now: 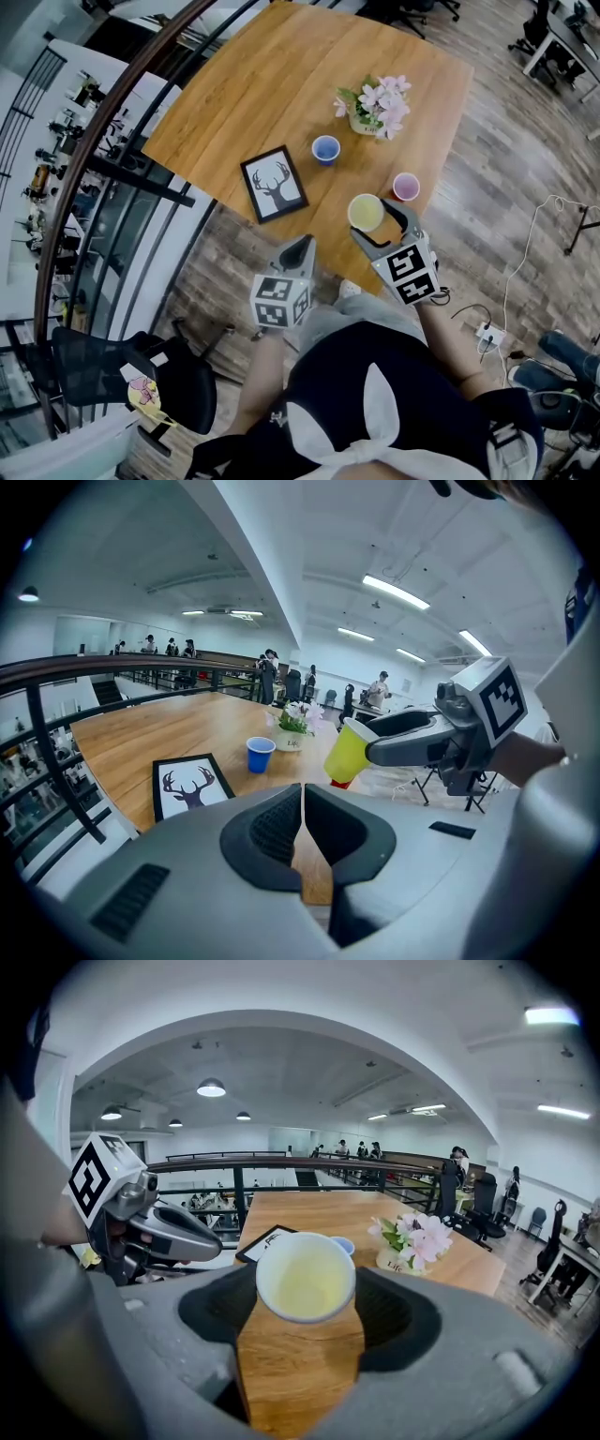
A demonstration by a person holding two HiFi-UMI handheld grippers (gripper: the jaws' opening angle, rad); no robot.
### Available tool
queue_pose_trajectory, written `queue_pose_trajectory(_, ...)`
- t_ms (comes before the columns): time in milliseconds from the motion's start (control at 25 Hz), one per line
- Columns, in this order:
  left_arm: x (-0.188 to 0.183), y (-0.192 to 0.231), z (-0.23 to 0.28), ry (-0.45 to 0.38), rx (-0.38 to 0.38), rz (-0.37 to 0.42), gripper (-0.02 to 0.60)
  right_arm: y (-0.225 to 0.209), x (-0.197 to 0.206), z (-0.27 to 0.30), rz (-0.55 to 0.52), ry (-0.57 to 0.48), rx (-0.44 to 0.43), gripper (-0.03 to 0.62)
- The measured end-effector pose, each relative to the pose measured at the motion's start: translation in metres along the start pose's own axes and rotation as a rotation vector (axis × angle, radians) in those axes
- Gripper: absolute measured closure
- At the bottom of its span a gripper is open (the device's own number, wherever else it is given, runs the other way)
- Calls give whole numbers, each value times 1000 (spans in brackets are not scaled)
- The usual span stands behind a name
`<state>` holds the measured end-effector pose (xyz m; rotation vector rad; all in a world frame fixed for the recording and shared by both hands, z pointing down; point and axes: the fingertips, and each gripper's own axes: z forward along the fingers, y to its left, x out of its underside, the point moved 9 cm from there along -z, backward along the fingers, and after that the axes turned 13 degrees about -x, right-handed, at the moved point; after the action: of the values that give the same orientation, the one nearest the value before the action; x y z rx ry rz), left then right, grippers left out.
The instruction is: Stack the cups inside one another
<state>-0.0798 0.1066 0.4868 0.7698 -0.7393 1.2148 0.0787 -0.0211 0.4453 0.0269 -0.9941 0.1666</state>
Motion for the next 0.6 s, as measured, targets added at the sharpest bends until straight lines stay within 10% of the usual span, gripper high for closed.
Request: queue_pose_trajectory(600, -5, -21, 4, 3, 43, 32, 555, -17, 14, -28, 44, -26, 69, 270)
